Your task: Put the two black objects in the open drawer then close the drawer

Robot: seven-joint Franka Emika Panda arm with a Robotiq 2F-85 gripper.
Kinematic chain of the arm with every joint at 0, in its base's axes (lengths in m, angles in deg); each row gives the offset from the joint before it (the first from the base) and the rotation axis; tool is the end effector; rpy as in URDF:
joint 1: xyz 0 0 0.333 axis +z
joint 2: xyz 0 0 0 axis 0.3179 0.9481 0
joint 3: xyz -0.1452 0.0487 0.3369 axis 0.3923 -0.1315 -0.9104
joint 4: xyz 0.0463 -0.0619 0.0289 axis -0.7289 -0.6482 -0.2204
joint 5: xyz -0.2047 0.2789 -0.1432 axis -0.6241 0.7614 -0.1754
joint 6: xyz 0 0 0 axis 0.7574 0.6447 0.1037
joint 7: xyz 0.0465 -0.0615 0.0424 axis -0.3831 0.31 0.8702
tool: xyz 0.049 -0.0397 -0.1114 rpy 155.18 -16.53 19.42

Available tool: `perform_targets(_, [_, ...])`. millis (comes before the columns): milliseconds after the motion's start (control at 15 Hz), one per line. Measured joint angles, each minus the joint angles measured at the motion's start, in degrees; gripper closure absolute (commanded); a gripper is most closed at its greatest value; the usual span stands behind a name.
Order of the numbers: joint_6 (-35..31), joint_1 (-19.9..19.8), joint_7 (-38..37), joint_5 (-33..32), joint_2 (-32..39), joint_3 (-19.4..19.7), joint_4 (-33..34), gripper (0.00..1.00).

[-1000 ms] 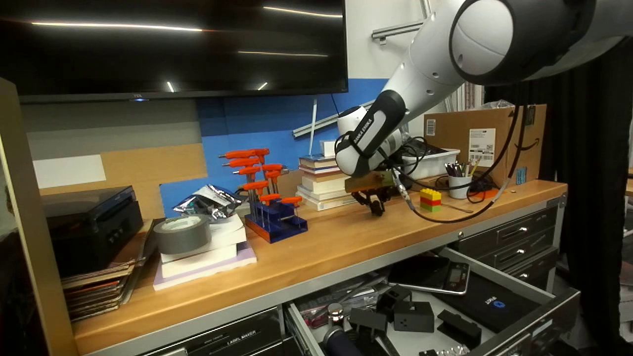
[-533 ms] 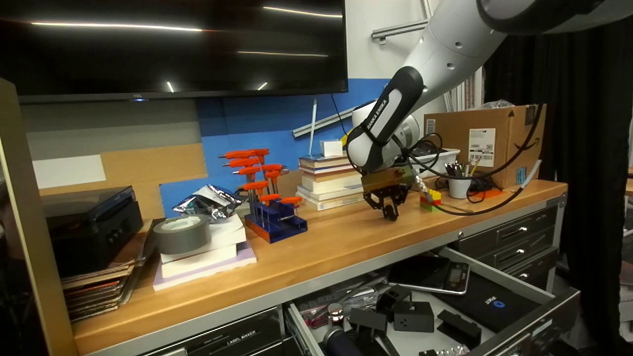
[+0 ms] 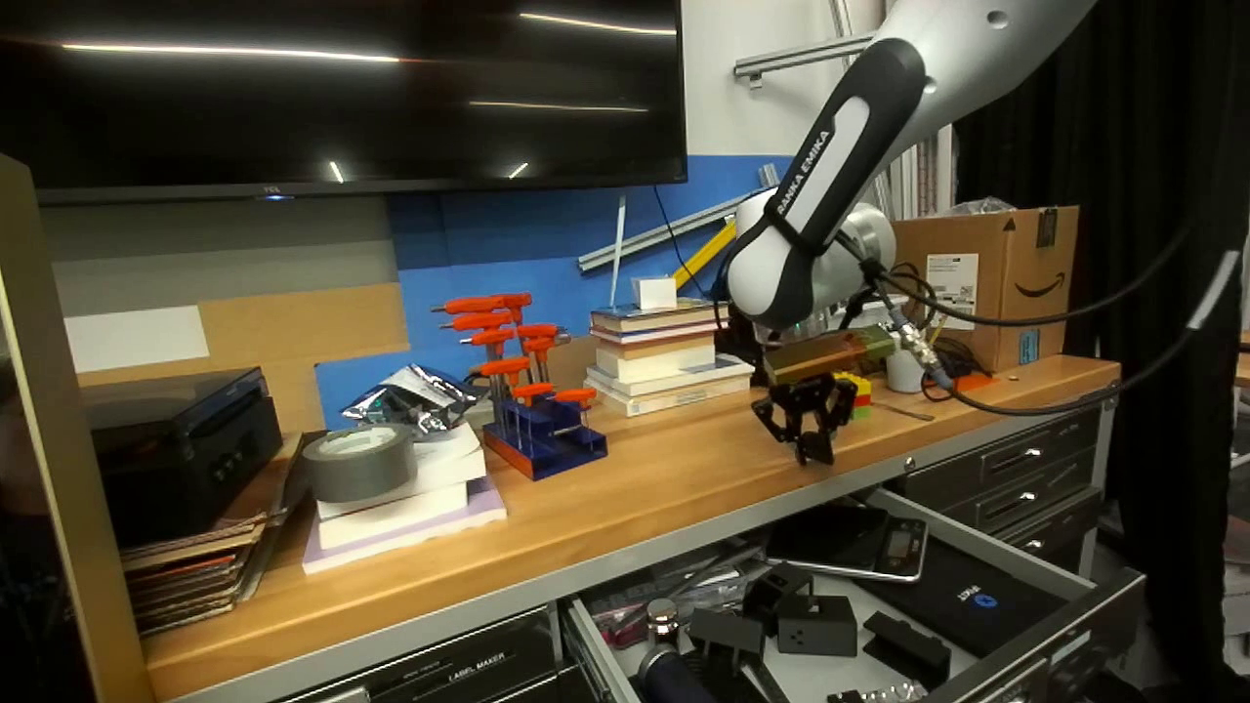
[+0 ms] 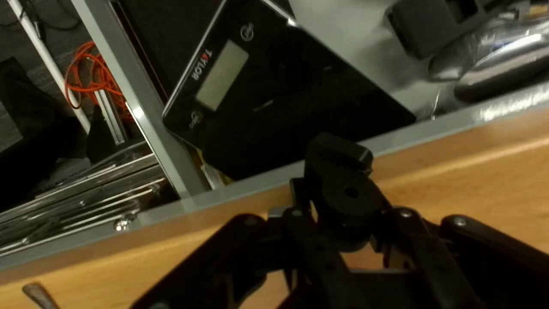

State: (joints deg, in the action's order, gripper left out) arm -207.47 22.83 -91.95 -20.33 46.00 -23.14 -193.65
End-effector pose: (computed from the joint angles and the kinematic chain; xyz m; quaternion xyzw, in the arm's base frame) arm 0.6135 -0.0510 0.3181 0.9796 -0.1680 0.0230 0.1076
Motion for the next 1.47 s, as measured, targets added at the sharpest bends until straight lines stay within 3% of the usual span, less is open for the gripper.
perform_targets(733, [-1.5,-1.4,8.7,10.3,-21.0,-5.8,-34.1,0.77])
perform_targets(1067, [-3.5,-0.1,9.8,14.6,-22.1,-11.1,-40.4,0.77])
perform_targets(1467, [-8.4,2.6,9.9,16.6,-21.2,-15.2,-40.8,0.77])
